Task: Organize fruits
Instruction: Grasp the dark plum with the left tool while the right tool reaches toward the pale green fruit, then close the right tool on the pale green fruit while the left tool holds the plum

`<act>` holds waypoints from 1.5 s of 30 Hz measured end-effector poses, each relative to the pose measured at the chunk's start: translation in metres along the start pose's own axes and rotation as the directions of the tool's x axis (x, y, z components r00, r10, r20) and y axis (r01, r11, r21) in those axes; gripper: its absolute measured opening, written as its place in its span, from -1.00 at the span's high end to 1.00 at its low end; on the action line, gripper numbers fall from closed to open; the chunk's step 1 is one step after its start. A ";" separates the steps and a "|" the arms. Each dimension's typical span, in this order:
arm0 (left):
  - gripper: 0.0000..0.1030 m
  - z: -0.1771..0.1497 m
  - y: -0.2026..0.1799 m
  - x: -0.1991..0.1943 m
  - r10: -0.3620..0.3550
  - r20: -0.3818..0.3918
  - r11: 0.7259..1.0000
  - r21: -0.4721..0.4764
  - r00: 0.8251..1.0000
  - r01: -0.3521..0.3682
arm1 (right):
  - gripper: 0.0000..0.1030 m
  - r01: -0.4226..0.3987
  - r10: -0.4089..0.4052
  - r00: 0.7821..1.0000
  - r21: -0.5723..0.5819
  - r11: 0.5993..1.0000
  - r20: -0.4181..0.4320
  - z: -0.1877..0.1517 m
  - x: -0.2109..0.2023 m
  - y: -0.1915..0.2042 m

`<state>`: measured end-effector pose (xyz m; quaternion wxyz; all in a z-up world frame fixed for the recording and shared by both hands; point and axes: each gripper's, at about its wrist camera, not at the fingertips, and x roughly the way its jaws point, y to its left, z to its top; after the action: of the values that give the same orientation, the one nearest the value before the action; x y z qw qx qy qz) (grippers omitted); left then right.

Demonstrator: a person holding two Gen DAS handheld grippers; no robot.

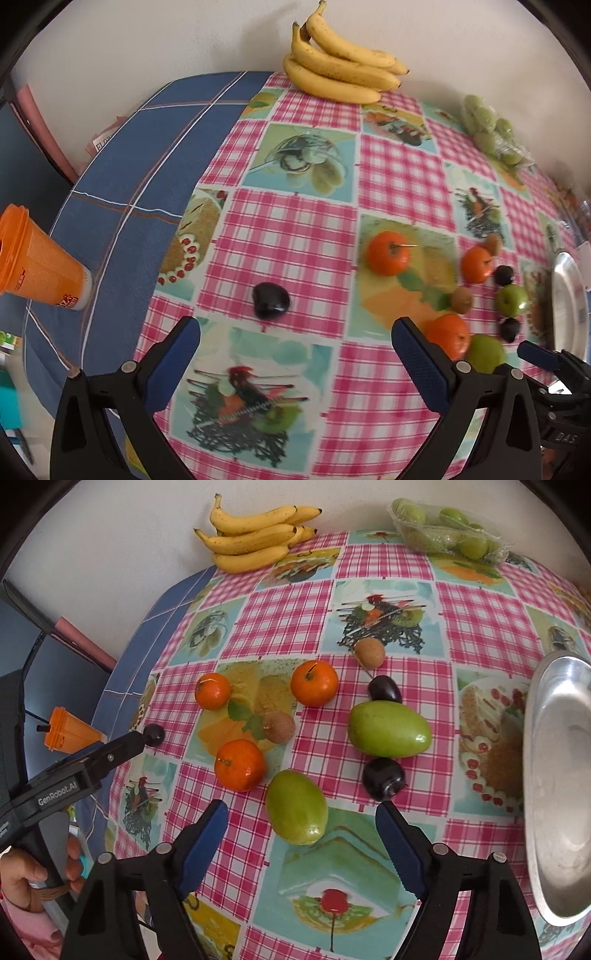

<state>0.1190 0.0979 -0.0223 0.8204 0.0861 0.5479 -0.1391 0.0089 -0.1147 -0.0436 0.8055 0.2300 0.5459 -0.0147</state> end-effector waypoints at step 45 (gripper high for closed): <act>0.44 0.012 0.005 0.021 -0.074 -0.071 0.990 -0.122 0.995 0.065 | 0.16 -0.045 0.047 0.997 0.032 0.998 -0.054 0.004 0.015 -0.001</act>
<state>0.1384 0.0966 -0.0372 0.7974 0.0230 0.5885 -0.1313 0.0186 -0.1134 -0.0560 0.7869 0.2553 0.5619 0.0016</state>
